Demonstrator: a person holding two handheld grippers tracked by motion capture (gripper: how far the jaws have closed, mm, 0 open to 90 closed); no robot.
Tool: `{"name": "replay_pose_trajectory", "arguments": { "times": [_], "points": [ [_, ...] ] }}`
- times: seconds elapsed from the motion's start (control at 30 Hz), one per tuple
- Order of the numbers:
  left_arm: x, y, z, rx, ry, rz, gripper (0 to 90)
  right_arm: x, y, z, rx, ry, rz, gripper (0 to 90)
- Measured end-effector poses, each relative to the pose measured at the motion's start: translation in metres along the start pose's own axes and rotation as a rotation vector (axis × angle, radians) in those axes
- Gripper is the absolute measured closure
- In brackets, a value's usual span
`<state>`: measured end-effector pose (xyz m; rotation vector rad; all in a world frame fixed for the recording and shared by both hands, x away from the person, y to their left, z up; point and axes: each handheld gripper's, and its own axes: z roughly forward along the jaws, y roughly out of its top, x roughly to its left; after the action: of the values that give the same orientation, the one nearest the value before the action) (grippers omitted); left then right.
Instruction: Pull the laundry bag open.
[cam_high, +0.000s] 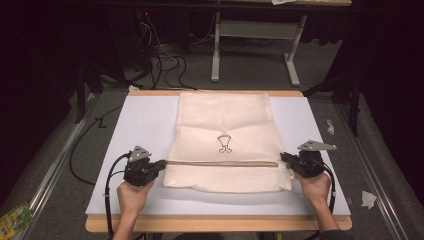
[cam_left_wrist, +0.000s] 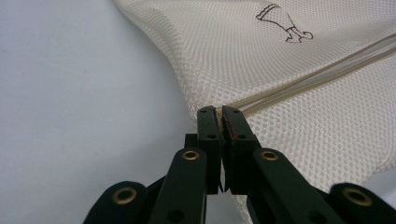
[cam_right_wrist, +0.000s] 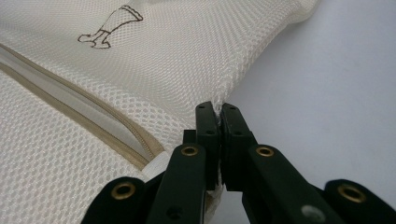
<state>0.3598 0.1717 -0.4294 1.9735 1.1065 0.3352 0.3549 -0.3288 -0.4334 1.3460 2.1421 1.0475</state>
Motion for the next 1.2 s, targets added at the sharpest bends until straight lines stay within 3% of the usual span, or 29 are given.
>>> {"name": "replay_pose_trajectory", "arguments": {
  "times": [0.47,1.2],
  "points": [
    [-0.001,-0.013,0.009,0.035,-0.016,-0.015,86.6,0.001,-0.020,0.013,0.040,0.011,0.024,85.8],
    [-0.001,-0.022,0.020,0.068,-0.001,-0.004,85.3,0.003,-0.027,0.023,0.076,0.011,0.029,75.6]
  ]
}}
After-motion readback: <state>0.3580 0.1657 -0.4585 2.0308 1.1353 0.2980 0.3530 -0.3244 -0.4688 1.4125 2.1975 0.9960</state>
